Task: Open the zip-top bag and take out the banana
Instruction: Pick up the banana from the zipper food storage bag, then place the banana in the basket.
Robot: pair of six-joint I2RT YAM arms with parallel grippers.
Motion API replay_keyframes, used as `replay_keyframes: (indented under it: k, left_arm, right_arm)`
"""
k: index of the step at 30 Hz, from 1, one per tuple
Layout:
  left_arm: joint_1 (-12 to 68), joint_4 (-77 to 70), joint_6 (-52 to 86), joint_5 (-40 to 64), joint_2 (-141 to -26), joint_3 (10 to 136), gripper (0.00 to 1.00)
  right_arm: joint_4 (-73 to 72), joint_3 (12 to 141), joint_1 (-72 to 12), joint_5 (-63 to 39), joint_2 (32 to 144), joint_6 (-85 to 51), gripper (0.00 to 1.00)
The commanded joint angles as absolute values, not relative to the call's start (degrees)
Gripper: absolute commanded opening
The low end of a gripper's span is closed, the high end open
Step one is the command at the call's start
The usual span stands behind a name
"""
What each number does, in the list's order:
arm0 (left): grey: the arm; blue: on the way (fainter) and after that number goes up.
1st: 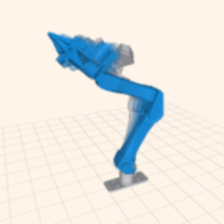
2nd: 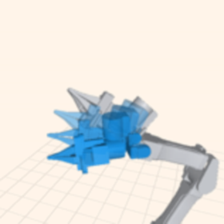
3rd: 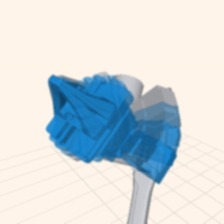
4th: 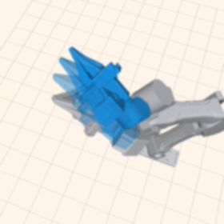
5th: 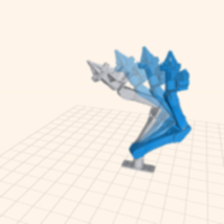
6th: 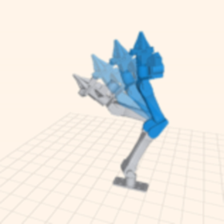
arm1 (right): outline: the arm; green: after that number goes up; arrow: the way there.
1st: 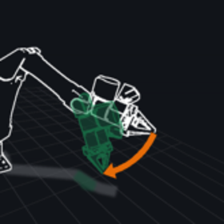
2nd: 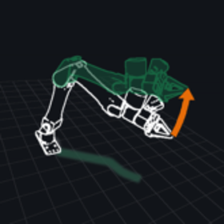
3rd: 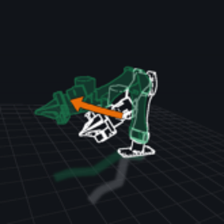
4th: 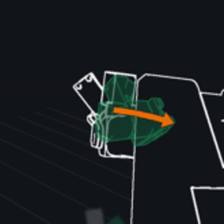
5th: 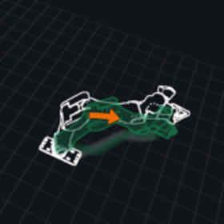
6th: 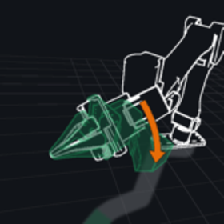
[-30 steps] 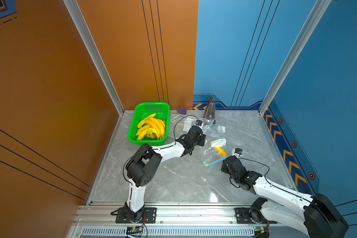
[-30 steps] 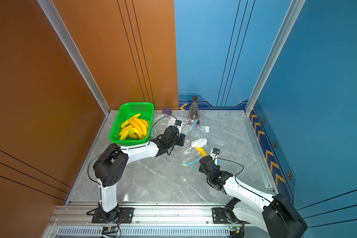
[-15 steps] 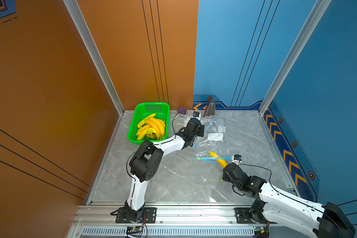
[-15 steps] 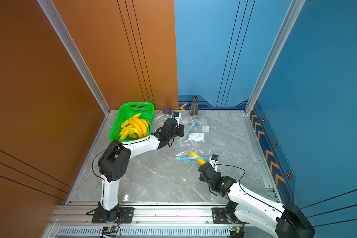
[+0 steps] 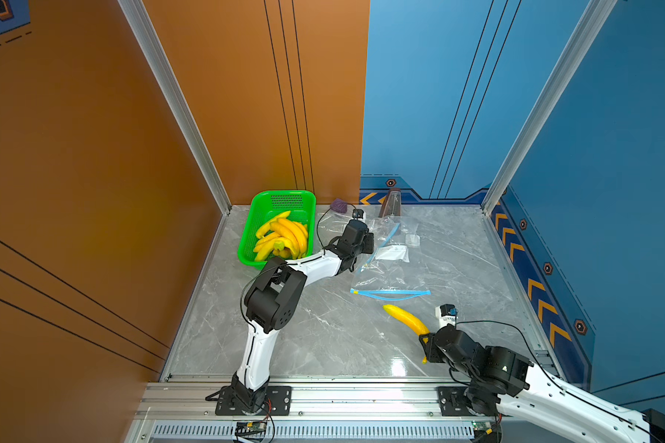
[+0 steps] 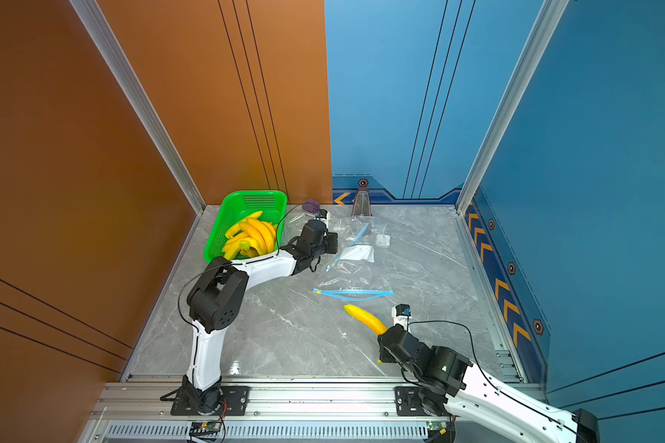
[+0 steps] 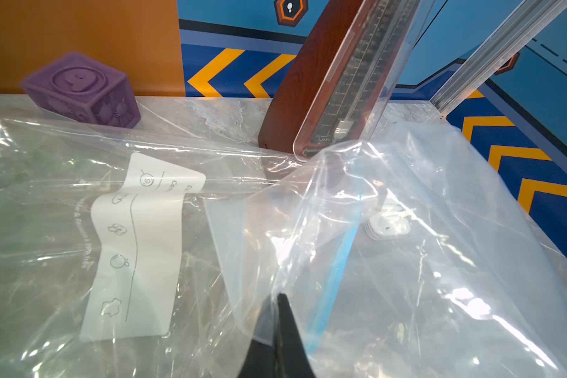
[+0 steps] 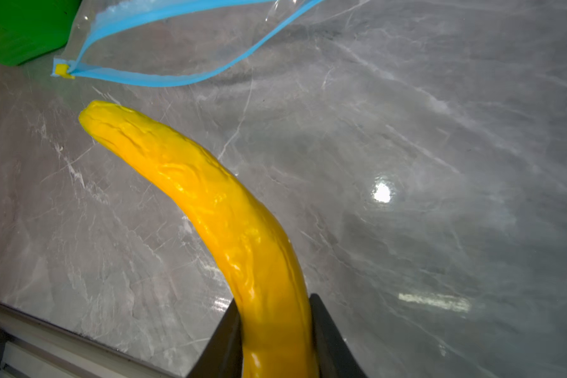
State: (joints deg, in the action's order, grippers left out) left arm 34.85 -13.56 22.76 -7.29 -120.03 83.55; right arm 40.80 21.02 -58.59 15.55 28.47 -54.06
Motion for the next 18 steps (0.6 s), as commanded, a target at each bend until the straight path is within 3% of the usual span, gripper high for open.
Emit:
replay_keyframes:
  k: [1,3,5,8,13,18]
  left_arm:
    - [33.79,-13.59,22.59,-6.82,-119.35,82.14,0.07]
    - [33.34,-13.54,23.01,-6.22,-117.9,80.51,0.22]
    - [33.27,-13.55,22.94,-5.42,-115.12,77.88,0.51]
    - [33.29,-13.49,23.32,-4.5,-108.85,72.51,0.76]
    - [33.05,-8.11,24.35,-6.54,-95.21,63.31,0.91]
    - [32.37,-0.5,23.09,-15.57,-76.59,51.55,0.96]
  right_arm:
    - [46.38,24.05,-62.35,17.55,27.53,-54.94,0.31]
    - [46.07,26.13,-64.2,20.91,28.09,-54.65,0.32]
    - [44.34,28.39,-64.93,23.21,29.06,-52.99,0.33]
    - [40.14,31.37,-64.86,25.91,30.97,-50.01,0.34]
    - [32.69,36.19,-62.5,27.77,39.13,-43.56,0.36]
    - [24.45,42.43,-58.46,26.47,51.69,-39.34,0.34]
